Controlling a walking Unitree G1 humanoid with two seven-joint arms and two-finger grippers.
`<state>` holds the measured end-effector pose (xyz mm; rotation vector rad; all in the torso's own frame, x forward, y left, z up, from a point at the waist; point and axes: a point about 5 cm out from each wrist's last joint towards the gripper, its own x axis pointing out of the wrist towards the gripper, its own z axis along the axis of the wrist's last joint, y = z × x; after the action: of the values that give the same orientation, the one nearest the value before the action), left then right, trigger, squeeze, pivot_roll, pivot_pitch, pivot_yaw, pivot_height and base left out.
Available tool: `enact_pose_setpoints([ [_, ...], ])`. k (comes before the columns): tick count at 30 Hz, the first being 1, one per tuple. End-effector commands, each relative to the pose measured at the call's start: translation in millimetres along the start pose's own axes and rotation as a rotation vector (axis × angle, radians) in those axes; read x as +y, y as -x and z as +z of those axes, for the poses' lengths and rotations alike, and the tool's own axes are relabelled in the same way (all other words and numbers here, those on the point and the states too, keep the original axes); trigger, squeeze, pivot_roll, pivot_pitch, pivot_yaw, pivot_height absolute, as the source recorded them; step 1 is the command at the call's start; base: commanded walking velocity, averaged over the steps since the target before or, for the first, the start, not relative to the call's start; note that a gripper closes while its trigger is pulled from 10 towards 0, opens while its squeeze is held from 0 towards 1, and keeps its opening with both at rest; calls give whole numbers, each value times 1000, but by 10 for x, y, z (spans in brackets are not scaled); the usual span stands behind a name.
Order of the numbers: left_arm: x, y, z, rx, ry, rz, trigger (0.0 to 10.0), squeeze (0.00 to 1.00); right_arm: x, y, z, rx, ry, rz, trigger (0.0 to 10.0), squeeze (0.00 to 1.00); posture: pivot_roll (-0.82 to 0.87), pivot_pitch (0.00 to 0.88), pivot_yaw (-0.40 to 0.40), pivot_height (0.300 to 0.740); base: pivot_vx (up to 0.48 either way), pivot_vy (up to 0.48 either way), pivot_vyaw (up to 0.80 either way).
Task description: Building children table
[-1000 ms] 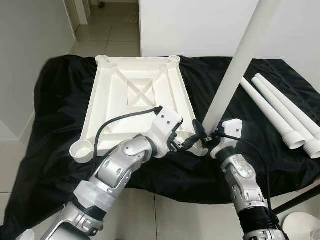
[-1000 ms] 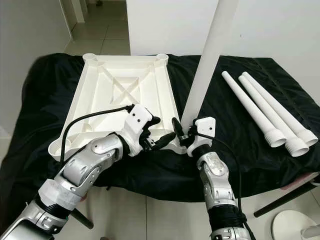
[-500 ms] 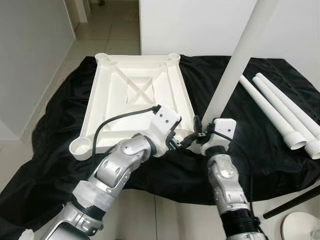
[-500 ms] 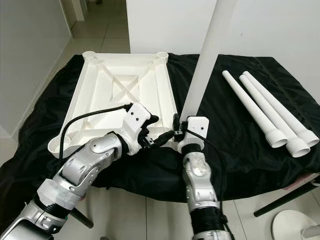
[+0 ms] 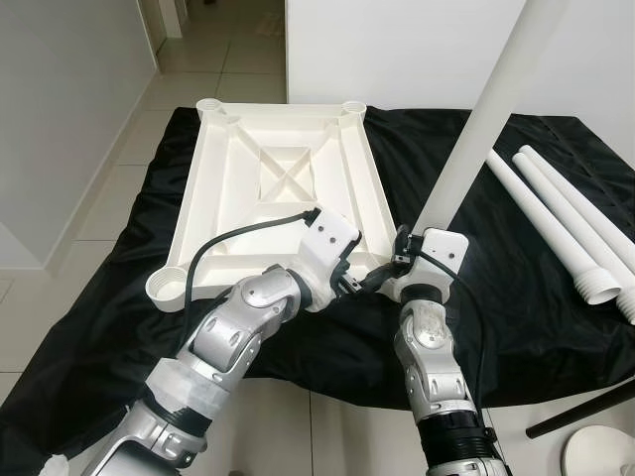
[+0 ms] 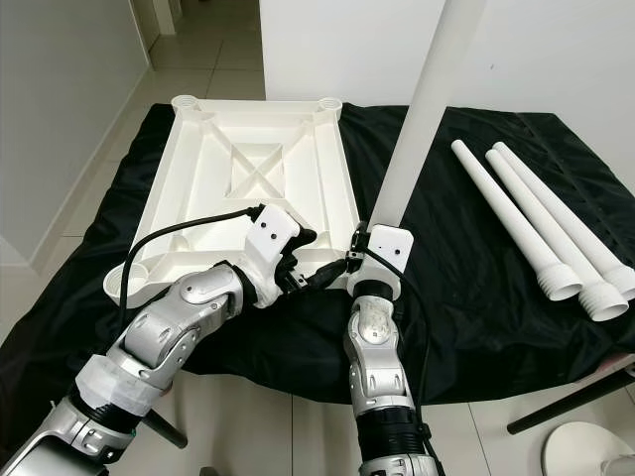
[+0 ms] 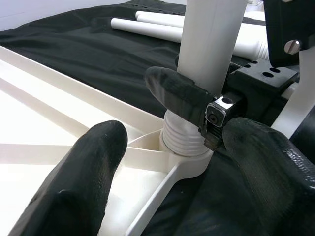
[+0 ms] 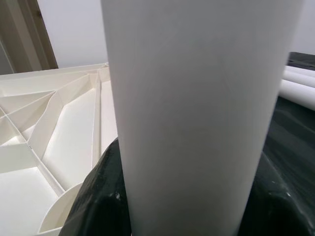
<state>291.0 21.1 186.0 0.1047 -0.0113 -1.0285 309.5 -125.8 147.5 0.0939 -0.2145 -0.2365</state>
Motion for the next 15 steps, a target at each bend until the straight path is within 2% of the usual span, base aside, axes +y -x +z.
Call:
enact_pose_setpoints([
  [1, -64, 0, 15, -2, 4, -92, 10000, 0, -105, 34, -132, 72, -1, -57, 10000, 0, -9, 39, 9, 740, 0, 0, 0],
  [5, -66, -5, 15, -3, 8, -91, 10000, 0, -142, 10, -69, 29, -6, -53, 10000, 16, -11, 39, 9, 740, 0, 0, 0],
  [6, -66, -6, 15, -3, 8, -91, 10000, 0, -157, -2, -33, 4, -31, -32, 10000, 1000, -10, 39, 11, 740, 0, 0, 0],
  [9, -65, -8, 14, -3, 8, -91, 10000, 0, -185, -18, 7, -24, -43, -19, 10000, 1000, -13, 37, 12, 740, 0, 0, 0],
  [11, -63, -10, 16, -3, 6, -92, 10000, 0, -271, -72, 84, -66, -59, 5, 10000, 1000, -13, 34, 10, 740, 0, 0, 0],
  [15, -61, -10, 18, -4, 4, -93, 10000, 0, -290, -119, 100, -48, -92, 68, 10000, 1000, -16, 32, 13, 740, 0, 0, 0],
])
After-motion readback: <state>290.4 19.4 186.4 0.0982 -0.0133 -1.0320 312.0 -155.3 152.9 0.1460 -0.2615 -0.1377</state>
